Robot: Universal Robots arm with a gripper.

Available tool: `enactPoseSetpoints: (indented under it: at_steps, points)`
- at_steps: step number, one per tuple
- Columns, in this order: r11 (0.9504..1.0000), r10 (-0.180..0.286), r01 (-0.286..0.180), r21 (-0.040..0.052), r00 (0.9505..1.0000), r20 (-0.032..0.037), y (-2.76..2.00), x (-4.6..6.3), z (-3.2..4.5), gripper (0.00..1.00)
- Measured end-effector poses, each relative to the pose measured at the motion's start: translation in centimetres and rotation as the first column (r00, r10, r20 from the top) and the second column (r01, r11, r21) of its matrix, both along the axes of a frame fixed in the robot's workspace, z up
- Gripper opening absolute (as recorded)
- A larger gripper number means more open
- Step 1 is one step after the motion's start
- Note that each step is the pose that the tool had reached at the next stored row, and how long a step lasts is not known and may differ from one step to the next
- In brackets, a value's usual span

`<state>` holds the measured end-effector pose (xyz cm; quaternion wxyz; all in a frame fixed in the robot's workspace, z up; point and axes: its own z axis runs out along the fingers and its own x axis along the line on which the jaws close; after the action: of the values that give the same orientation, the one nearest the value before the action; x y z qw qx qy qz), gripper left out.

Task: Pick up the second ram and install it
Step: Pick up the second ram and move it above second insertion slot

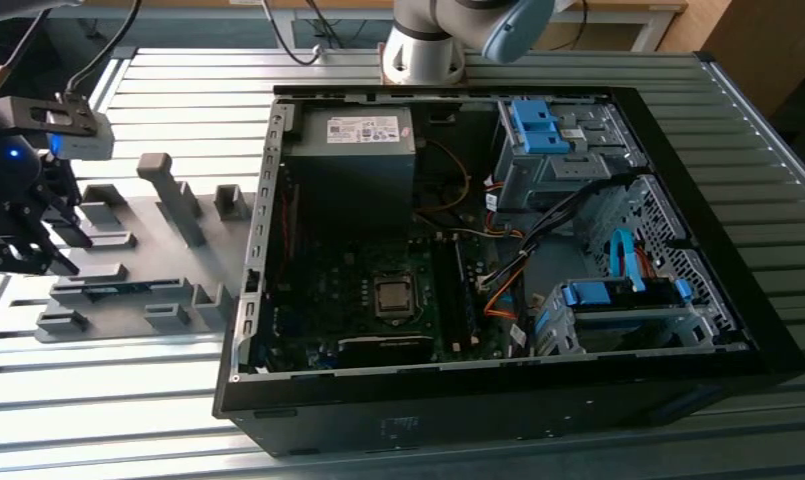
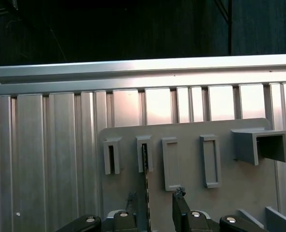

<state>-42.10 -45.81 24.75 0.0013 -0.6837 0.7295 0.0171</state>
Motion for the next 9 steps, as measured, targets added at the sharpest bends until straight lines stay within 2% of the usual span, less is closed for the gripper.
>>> enactPoseSetpoints:
  at_steps: [9]
  points:
    - [1.0000,0.000,0.000,0.0001,1.0000,0.0005,-0.06,0.00,-0.70,0.41]
